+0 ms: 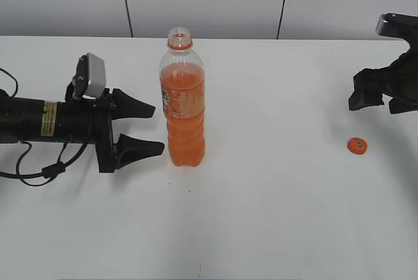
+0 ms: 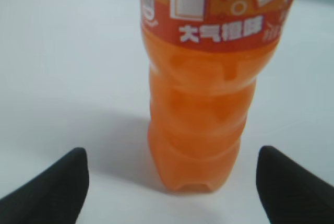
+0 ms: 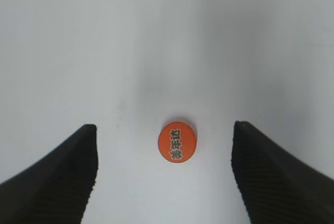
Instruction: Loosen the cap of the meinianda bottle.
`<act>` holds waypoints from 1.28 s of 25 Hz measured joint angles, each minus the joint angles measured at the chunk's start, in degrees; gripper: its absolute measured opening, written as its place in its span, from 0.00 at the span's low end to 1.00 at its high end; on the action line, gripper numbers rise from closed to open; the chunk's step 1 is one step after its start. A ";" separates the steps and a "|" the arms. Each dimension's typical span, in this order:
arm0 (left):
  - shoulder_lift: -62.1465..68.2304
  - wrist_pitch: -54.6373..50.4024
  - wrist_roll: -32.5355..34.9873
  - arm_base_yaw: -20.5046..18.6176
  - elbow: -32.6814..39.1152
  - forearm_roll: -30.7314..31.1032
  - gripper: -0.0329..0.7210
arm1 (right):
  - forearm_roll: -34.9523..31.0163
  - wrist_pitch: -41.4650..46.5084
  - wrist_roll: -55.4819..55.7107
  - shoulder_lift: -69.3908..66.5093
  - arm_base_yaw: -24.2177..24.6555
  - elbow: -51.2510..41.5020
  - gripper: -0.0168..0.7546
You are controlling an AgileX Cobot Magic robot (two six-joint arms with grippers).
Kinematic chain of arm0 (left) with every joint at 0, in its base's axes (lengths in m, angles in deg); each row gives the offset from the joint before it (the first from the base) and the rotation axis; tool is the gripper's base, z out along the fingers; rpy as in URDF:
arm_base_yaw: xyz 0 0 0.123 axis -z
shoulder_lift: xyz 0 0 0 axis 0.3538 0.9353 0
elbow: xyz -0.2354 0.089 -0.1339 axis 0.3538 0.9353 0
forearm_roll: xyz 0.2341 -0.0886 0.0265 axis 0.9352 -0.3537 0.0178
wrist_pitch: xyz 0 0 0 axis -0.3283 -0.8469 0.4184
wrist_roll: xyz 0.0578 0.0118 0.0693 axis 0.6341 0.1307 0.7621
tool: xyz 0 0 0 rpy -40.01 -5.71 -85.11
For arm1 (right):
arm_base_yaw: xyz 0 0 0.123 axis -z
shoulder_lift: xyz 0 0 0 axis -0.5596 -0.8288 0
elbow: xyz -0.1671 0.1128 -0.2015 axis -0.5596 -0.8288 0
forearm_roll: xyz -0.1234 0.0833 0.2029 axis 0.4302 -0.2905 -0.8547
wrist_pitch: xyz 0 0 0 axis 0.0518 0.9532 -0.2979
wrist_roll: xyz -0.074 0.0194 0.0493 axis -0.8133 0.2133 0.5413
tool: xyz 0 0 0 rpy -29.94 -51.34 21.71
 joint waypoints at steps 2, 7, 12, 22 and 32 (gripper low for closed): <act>-0.80 -1.32 -0.03 -1.18 0.00 1.56 0.83 | 0.00 0.06 -0.06 0.27 0.00 0.00 0.79; -4.87 -7.75 -0.03 -4.55 0.02 3.45 0.83 | 0.00 0.06 -0.06 1.70 0.00 0.00 0.79; -11.40 -18.13 -0.03 -5.34 0.06 2.86 0.83 | 0.00 -1.48 -0.13 3.96 0.00 0.28 0.79; -22.23 -42.79 -0.03 -5.18 -3.13 -15.91 0.82 | 0.10 -3.23 -0.25 6.50 0.00 5.77 0.79; -22.29 -82.16 -0.03 -5.18 -16.48 -31.27 0.82 | 6.37 -1.74 -0.25 6.50 0.00 11.87 0.79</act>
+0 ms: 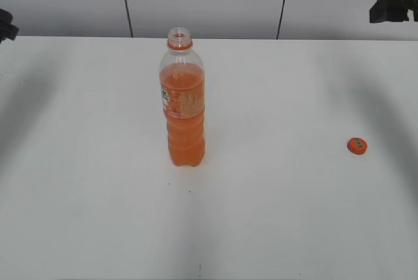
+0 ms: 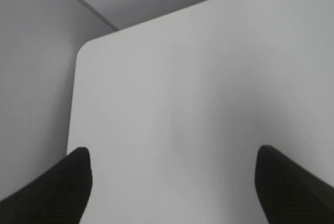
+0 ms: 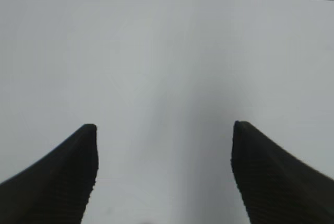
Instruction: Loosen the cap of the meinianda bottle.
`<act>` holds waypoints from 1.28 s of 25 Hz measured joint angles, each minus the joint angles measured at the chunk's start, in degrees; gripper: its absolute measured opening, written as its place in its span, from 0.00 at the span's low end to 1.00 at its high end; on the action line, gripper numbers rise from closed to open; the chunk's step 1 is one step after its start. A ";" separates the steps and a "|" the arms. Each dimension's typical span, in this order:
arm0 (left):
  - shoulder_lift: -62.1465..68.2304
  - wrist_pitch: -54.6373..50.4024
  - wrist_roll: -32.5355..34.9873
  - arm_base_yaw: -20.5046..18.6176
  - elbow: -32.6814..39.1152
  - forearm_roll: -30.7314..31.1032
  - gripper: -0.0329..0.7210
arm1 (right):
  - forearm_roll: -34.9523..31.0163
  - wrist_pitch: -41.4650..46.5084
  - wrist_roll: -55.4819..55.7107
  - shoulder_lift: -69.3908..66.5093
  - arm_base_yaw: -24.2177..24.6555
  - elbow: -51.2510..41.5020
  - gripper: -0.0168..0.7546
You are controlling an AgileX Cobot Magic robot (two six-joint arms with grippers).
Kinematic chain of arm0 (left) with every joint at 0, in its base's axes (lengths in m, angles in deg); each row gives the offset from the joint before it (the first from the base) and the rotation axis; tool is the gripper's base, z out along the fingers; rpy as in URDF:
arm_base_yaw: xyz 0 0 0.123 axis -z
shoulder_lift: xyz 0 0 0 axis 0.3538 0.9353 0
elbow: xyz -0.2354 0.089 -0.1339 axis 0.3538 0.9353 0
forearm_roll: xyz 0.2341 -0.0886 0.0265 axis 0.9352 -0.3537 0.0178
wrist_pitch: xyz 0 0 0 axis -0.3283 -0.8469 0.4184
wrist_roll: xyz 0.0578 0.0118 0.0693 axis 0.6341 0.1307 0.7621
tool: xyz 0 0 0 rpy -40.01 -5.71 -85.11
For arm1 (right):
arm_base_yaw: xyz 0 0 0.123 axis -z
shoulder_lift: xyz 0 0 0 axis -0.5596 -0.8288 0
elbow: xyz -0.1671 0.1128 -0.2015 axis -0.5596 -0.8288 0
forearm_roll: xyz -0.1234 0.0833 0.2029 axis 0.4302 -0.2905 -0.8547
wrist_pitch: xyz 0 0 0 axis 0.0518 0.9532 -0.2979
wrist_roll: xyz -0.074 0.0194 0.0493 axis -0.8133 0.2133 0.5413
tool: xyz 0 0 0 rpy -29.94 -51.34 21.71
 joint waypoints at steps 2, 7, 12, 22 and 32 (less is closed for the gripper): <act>0.00 -7.07 1.75 0.00 -2.12 -3.08 0.81 | 1.93 2.45 0.00 0.00 0.00 1.70 0.79; 0.00 -22.60 17.34 0.00 -5.19 -20.16 0.78 | 3.29 13.77 3.10 0.00 0.12 7.07 0.79; 0.00 -33.55 21.14 0.00 -6.59 -30.24 0.78 | 6.12 27.83 3.69 0.00 0.14 11.78 0.79; -3.23 -47.87 25.14 0.00 -15.47 -41.23 0.78 | 8.37 44.03 3.69 1.64 0.14 20.07 0.79; -17.43 -48.59 25.26 0.00 -15.54 -43.80 0.78 | 8.20 44.27 3.69 14.05 0.14 16.87 0.79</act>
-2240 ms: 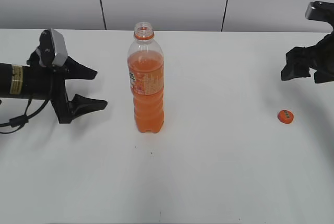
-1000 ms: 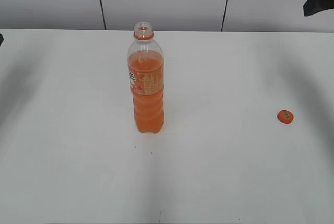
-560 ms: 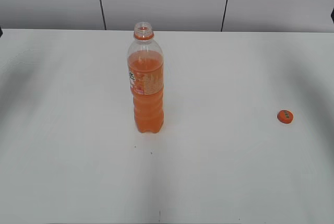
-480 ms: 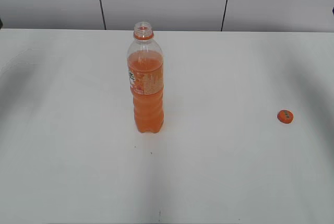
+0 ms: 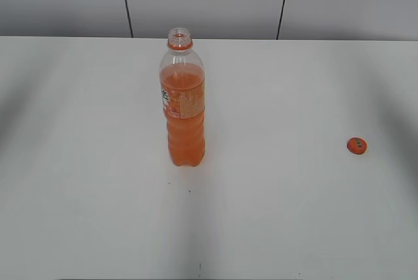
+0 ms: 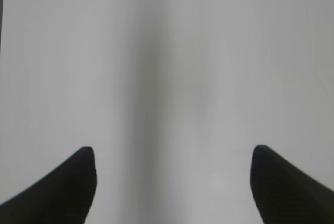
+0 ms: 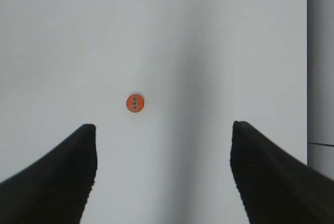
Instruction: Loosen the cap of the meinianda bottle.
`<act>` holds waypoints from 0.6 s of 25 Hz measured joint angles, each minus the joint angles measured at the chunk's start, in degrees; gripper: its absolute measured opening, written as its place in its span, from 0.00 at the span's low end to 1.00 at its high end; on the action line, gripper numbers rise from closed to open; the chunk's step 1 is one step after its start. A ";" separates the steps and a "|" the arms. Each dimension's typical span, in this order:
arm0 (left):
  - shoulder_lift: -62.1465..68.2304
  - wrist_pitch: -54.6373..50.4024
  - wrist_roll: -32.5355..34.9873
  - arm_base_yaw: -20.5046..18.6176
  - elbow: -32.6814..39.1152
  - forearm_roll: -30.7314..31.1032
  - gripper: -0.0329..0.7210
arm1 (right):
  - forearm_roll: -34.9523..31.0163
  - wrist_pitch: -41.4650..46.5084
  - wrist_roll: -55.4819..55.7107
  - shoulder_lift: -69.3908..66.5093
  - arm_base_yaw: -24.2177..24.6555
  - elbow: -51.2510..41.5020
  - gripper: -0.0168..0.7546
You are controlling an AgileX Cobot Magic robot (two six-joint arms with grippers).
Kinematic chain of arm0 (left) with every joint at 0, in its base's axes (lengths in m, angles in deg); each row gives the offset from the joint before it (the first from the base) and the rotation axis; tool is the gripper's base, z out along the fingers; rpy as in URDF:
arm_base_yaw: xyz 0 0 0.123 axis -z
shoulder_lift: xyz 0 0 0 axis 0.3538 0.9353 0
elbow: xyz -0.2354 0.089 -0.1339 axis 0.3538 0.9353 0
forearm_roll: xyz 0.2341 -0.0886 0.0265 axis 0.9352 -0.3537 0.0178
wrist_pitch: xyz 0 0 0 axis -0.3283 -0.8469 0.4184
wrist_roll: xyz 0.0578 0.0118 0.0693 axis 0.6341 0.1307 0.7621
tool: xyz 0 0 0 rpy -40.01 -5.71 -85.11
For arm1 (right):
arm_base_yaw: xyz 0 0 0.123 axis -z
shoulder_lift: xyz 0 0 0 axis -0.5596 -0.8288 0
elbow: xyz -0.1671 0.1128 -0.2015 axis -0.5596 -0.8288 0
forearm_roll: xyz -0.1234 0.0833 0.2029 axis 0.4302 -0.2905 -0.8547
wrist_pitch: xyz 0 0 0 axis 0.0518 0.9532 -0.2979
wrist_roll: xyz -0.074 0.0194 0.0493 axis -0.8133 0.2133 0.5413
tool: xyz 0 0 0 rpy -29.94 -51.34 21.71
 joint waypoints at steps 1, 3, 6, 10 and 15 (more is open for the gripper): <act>-1.55 0.00 0.00 0.00 0.00 -0.50 0.78 | 0.00 0.00 0.00 1.46 0.00 -0.81 0.79; -4.24 -0.02 0.00 0.00 0.00 -1.56 0.78 | 0.00 0.00 0.00 4.11 0.00 -3.39 0.79; -7.76 -0.09 0.00 0.00 0.00 -3.60 0.78 | -0.40 0.00 0.06 8.59 0.00 -8.37 0.79; -11.78 -0.07 0.00 0.00 0.89 -4.32 0.78 | -0.73 0.04 0.06 14.96 0.00 -15.94 0.79; -17.30 -0.12 0.00 0.00 7.95 -4.19 0.78 | -0.84 0.04 0.06 22.49 0.00 -23.63 0.79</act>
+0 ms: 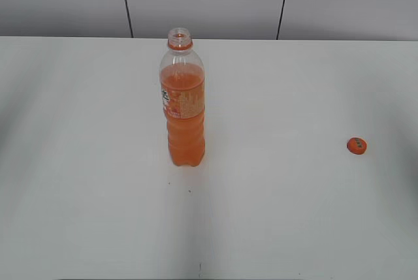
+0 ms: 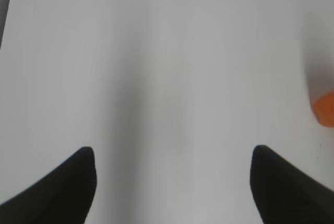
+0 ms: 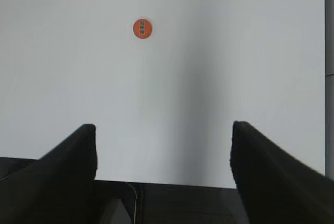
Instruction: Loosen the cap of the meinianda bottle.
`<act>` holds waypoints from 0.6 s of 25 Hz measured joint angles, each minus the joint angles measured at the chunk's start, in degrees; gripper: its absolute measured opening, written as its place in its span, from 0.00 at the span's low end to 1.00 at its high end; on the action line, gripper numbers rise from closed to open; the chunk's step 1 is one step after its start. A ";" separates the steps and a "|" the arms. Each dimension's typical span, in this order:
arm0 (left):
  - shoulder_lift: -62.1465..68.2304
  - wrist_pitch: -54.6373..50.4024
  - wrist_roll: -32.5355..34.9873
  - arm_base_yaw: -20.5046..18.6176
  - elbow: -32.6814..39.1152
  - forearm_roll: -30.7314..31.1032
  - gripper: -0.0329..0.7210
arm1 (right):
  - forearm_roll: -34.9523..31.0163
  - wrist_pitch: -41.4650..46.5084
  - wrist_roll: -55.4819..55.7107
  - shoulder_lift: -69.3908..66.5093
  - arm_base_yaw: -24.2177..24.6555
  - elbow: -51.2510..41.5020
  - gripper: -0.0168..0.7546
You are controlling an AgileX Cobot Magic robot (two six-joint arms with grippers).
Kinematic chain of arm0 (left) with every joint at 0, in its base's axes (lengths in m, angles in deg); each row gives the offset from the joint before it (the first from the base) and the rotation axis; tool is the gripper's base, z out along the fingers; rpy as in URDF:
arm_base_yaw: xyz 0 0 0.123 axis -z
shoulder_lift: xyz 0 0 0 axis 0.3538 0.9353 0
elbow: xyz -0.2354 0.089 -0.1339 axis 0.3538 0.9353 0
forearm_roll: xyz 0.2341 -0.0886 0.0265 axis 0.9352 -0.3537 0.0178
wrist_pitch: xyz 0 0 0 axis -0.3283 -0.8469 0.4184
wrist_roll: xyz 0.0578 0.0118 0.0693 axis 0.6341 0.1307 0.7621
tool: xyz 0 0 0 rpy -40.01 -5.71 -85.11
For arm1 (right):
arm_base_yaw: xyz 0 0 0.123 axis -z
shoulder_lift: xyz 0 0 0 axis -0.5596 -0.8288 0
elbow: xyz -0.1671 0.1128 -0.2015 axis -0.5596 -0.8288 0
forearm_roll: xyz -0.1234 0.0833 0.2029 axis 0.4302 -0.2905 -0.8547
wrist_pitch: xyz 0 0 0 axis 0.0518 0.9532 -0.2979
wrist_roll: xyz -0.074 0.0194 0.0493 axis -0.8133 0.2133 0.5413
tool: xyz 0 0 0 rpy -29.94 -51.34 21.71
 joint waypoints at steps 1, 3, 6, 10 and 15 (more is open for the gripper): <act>-1.28 0.00 0.00 0.00 2.09 0.05 0.78 | -0.06 0.00 0.00 1.28 0.00 -1.61 0.79; -3.89 -0.06 0.00 0.00 6.06 0.13 0.78 | -0.19 0.00 0.00 4.27 0.00 -4.88 0.79; -8.98 -0.06 0.00 0.00 12.82 0.13 0.78 | -0.19 0.00 0.00 8.09 0.00 -9.04 0.79; -19.77 0.21 0.00 0.00 22.19 0.13 0.77 | -0.25 0.00 0.00 14.88 0.00 -14.77 0.79; -33.47 3.01 0.00 0.00 33.23 0.00 0.77 | -0.26 -3.13 0.06 19.90 0.00 -22.01 0.79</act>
